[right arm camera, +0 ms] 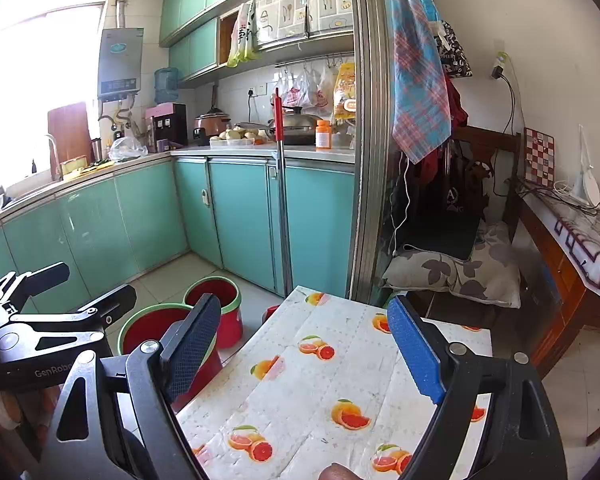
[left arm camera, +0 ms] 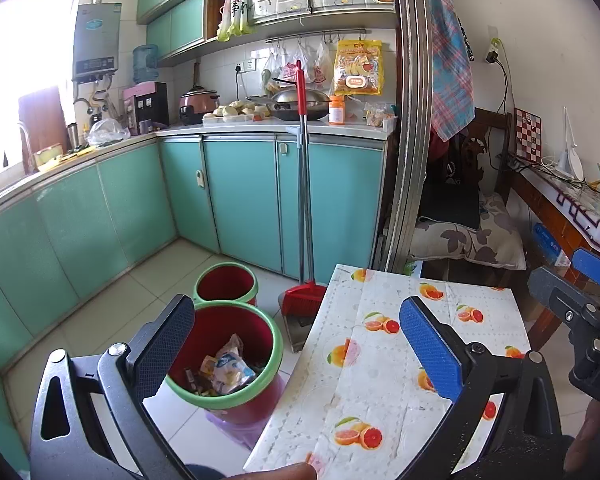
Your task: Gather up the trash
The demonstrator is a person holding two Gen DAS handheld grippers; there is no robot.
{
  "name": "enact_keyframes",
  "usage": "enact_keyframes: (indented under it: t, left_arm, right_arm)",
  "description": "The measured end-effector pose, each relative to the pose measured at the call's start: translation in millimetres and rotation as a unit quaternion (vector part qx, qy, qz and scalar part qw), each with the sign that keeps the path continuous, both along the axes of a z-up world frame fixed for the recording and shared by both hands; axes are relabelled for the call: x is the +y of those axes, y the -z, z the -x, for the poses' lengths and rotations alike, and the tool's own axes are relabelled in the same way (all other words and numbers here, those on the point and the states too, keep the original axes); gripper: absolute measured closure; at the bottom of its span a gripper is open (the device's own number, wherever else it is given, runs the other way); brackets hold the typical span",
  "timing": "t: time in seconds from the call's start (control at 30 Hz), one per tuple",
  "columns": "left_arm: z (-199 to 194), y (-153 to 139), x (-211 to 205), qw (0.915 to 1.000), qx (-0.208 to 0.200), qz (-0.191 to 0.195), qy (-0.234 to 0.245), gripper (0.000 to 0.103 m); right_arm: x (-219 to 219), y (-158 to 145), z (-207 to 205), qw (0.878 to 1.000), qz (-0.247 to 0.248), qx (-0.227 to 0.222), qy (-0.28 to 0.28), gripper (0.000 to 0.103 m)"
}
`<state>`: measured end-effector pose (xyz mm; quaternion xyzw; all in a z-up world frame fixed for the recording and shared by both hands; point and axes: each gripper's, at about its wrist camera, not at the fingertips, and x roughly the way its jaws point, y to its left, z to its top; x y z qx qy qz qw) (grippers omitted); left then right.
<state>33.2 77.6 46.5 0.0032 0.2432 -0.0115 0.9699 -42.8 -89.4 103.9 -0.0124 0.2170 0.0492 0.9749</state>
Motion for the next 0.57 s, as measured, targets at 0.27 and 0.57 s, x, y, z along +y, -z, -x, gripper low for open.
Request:
enact_keyframes:
  t: [0.27, 0.57]
  left_arm:
    - [0.8, 0.7, -2.3, 1.0, -0.001, 0.001, 0.001, 0.0]
    - [5.1, 0.0, -8.9, 0.9998, -0.019, 0.002, 0.009, 0.0]
  right_arm:
    - [-0.9, 0.1, -1.7, 1.0, 0.0, 0.0, 0.003, 0.017]
    - [-0.9, 2.6, -1.2, 1.0, 0.001, 0.002, 0.006, 0.017]
